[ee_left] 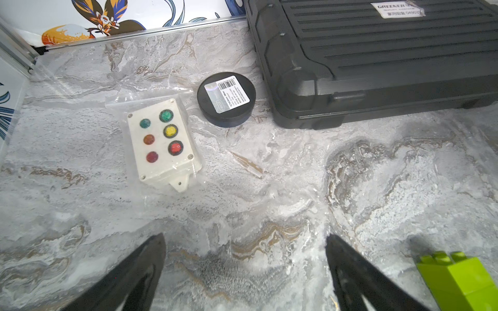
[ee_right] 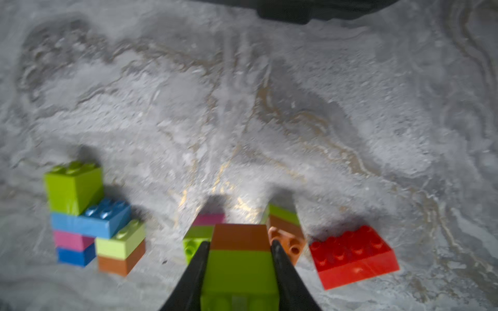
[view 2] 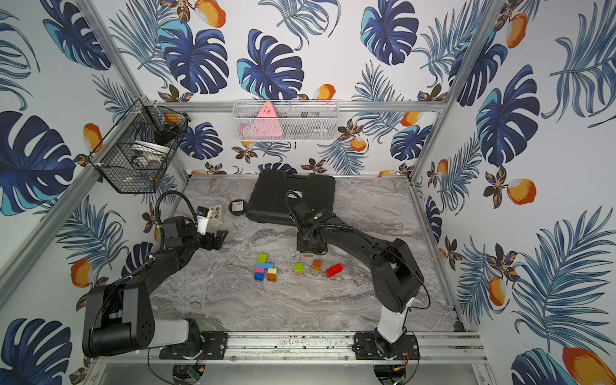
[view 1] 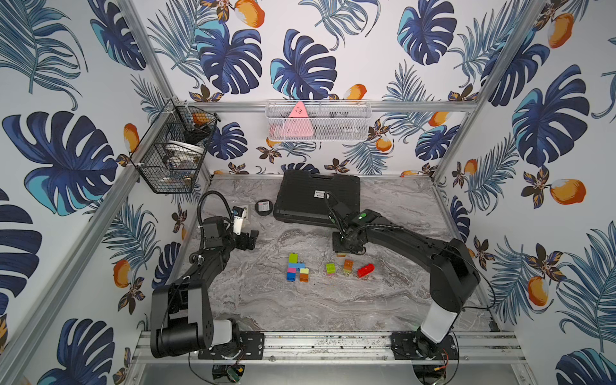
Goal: Assemble the letter h with lego
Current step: Assemble the lego brick with the lego brick, then pick up the lego brick from the center of the board.
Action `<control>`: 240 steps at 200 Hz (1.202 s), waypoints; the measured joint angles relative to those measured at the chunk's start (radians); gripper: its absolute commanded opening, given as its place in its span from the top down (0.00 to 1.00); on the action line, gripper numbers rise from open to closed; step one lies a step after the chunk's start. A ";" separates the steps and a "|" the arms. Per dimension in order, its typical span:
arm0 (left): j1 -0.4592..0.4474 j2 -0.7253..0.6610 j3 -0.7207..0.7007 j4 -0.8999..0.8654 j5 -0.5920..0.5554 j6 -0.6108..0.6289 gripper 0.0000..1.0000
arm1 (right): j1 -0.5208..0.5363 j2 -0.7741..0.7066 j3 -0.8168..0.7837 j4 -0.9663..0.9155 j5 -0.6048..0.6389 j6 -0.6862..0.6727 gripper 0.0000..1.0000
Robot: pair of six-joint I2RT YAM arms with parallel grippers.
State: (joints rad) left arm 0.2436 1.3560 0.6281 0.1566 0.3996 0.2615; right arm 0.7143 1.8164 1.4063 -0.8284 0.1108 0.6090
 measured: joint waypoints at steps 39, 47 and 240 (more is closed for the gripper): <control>0.000 0.000 0.001 0.000 0.014 0.003 0.01 | -0.043 0.105 -0.012 0.049 0.011 -0.015 0.71; 0.000 0.001 0.002 0.000 0.015 0.003 0.01 | -0.043 0.118 -0.014 0.059 0.011 -0.015 0.71; 0.002 -0.003 0.001 -0.001 0.042 0.023 0.01 | -0.069 -0.261 -0.231 -0.097 0.216 0.349 0.27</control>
State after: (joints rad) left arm 0.2455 1.3525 0.6289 0.1558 0.4419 0.2844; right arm 0.6449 1.5551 1.1755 -0.9253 0.3267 0.9585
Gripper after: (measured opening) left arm 0.990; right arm 0.731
